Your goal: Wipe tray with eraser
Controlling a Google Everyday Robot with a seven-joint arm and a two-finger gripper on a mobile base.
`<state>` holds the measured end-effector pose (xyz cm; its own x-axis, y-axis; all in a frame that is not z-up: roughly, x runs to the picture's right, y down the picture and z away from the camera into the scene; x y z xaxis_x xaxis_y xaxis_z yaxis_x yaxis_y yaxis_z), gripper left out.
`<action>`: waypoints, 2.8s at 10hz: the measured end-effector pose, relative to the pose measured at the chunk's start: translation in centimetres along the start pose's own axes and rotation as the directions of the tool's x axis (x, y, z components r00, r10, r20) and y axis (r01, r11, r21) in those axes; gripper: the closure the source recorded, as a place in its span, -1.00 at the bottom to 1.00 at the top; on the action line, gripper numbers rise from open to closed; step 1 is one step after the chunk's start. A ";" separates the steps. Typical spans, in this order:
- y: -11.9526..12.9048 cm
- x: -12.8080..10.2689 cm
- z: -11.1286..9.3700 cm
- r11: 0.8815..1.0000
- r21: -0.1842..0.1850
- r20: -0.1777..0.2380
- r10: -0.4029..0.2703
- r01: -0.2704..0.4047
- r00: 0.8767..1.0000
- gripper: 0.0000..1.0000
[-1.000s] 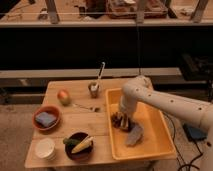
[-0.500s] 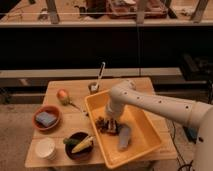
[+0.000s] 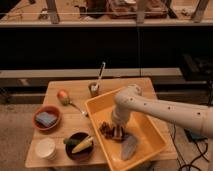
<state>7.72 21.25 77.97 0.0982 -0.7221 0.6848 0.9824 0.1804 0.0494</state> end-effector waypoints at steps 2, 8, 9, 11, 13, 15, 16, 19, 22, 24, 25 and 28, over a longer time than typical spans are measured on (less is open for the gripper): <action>4.2 -1.6 -1.8 0.997 -0.031 -0.020 0.076 -0.077 0.997 0.98; 9.5 -3.8 -3.9 0.975 -0.026 -0.099 0.219 -0.222 0.971 0.98; 9.2 -3.2 -3.8 0.977 -0.018 -0.114 0.209 -0.212 0.971 0.98; 7.2 -0.1 -3.4 0.989 -0.001 -0.149 0.147 -0.149 0.978 0.98; 4.3 4.1 -2.7 0.997 0.012 -0.175 0.075 -0.074 0.982 0.98; 0.7 6.5 -2.0 1.000 0.031 -0.186 0.010 -0.004 0.982 0.98; -1.2 7.0 -1.8 0.999 0.041 -0.189 -0.025 0.033 0.982 0.98; -5.6 5.9 -2.0 0.987 0.071 -0.198 -0.125 0.141 0.972 0.98; -5.3 3.5 -3.3 0.988 0.049 -0.193 -0.132 0.144 0.972 0.98; -3.5 0.3 -3.7 0.989 0.030 -0.165 -0.139 0.145 0.976 0.98; -2.8 -1.2 -3.7 0.989 0.023 -0.152 -0.142 0.147 0.978 0.98; 2.1 -4.7 -4.0 0.998 0.016 -0.126 -0.053 0.056 0.991 0.98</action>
<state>9.96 22.32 71.96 0.0648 -0.8089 0.5843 0.9836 0.1505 0.0993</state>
